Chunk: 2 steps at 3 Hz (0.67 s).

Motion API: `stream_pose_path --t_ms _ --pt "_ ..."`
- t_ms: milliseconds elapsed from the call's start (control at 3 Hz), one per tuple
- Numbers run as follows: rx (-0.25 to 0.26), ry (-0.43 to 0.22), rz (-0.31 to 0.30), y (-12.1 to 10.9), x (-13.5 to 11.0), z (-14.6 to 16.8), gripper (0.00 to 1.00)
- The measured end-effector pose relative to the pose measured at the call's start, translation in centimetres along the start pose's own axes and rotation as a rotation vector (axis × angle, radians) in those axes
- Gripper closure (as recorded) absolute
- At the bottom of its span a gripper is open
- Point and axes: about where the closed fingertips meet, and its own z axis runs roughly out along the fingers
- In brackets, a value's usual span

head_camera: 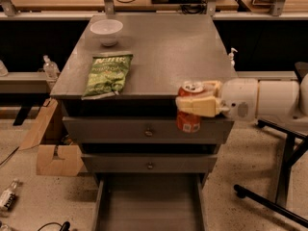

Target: Pick coke can from bottom drawer and place on counter

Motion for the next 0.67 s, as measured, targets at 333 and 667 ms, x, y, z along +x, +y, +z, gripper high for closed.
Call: stream_pose_path --t_ms 333,667 --pt "0.089 -0.042 -0.042 -3.3 -9.6 1.5 1.0" --pt "0.13 -0.095 -0.1 -6.0 -16.5 5.0 1.0"
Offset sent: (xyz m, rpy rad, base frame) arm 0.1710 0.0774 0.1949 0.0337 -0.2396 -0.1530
